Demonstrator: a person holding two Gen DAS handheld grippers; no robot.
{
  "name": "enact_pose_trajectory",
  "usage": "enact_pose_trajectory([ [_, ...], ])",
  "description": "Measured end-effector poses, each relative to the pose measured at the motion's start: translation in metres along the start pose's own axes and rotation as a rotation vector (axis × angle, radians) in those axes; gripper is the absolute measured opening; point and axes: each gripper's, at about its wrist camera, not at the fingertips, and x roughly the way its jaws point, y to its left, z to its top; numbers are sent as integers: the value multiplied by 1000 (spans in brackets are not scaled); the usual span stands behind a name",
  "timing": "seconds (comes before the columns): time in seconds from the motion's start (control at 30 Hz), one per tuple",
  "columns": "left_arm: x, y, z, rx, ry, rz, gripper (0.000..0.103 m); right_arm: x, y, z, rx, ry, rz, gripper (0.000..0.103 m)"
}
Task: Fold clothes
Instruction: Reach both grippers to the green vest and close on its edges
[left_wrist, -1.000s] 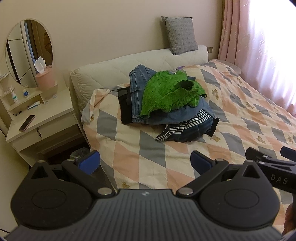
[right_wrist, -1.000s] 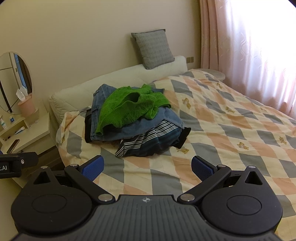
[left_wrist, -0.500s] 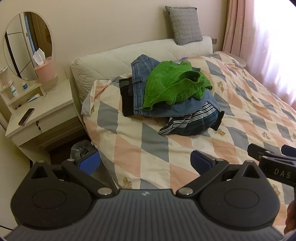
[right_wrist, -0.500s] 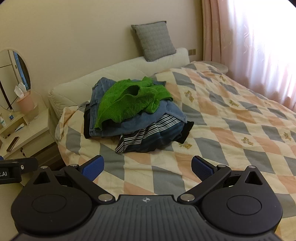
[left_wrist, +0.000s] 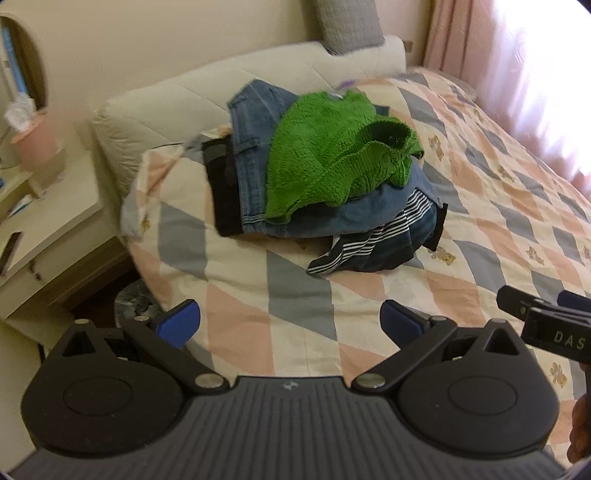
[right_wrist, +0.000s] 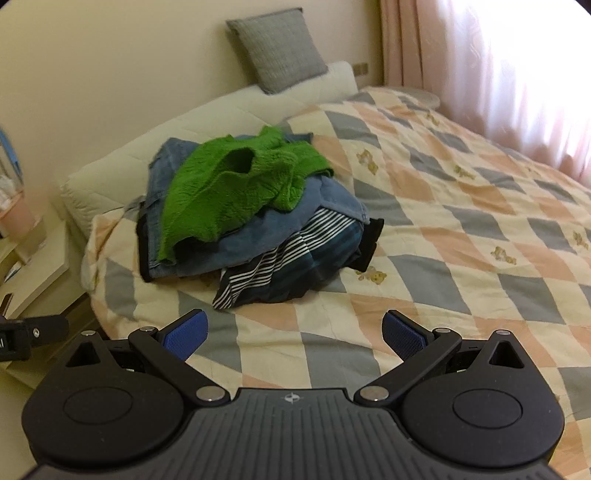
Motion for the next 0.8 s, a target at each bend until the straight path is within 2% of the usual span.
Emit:
enact_pose_trajectory([
  [0.33, 75, 33, 73, 71, 40, -66, 102, 76, 18, 50, 66, 60, -41, 103],
  [0.5, 107, 44, 95, 96, 75, -144, 102, 110, 16, 61, 144, 150, -42, 103],
  [0.6, 132, 56, 104, 79, 130, -157, 102, 125, 10, 64, 239, 180, -44, 103],
  [0.7, 157, 69, 111, 40, 187, -178, 102, 132, 2, 65, 327, 174, -30, 103],
  [0.8, 180, 89, 117, -50, 252, -252, 102, 137, -5, 68, 428, 148, 2, 103],
])
